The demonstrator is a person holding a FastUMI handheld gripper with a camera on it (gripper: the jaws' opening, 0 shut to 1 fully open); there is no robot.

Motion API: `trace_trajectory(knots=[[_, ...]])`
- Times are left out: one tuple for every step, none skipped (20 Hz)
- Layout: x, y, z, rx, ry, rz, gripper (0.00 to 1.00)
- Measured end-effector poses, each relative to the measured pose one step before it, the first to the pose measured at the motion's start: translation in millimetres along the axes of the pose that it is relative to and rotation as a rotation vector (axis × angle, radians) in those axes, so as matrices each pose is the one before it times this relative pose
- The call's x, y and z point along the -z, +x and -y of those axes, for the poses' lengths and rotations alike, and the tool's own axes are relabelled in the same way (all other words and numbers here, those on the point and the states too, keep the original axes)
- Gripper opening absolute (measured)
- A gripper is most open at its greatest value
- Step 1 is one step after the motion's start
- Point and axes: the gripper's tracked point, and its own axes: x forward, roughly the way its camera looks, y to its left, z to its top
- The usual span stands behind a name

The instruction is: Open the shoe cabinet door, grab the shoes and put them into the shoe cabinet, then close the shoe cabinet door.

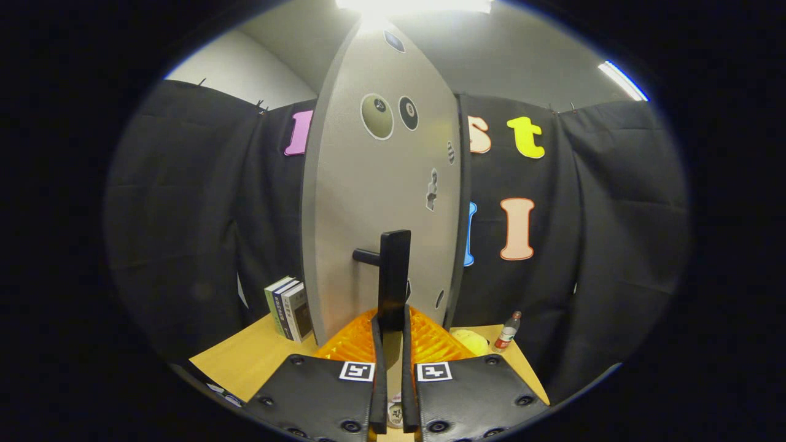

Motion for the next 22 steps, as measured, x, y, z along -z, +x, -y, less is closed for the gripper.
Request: trace_trajectory(knots=[[0.38,-0.88,4.78,0.01478,-0.00141,-0.00537,0.11],[0.78,-0.2,5.64,0.01589,-0.00734,-0.00832,0.11],[1.06,-1.12,5.79,0.01858,-0.00996,-0.0072,0.11],[-0.59,-1.46,7.08,0.01841,-0.00956,0.00429,0.11],[-0.66,-0.55,4.75,0.01692,-0.00572,0.00328,0.1],[-0.3,0.45,4.37,0.01783,-0.00024,0.00132,0.1],[0.9,0.51,5.29,0.02066,0.00553,-0.00013,0.1],[0.43,-0.25,3.58,0.01028,0.00575,0.0027,0.1],[-0.25,-1.86,7.03,0.01477,-0.01017,0.01452,0.1],[-2.19,3.92,5.23,0.00406,-0.01318,0.01593,0.12],[-1.0,1.96,5.99,0.00694,-0.00119,0.00348,0.11],[0.05,1.39,6.75,0.01069,0.02296,-0.00176,0.1],[2.81,0.57,-0.51,-0.0049,0.05226,-0.01011,0.1],[2.94,-4.46,-3.08,0.00433,0.06022,-0.01324,0.17],[4.43,-5.53,-2.98,0.01847,0.02566,-0.00491,0.22],[-1.39,-6.44,5.31,0.03183,-0.00522,0.00256,0.28],[-2.66,-2.82,8.4,0.00633,-0.00853,0.00397,0.34],[-1.17,-4.2,5.3,0.00529,-0.02017,-0.00797,0.4],[3.87,-0.76,6.68,0.00815,-0.02709,-0.02512,0.47],[0.01,-6.85,2.81,0.00508,-0.0196,-0.01104,0.53],[-1.93,-4.41,1.35,-0.00902,-0.01164,-0.00054,0.59],[0.08,-0.86,-2.58,-0.01186,-0.01056,-0.00613,0.65]])
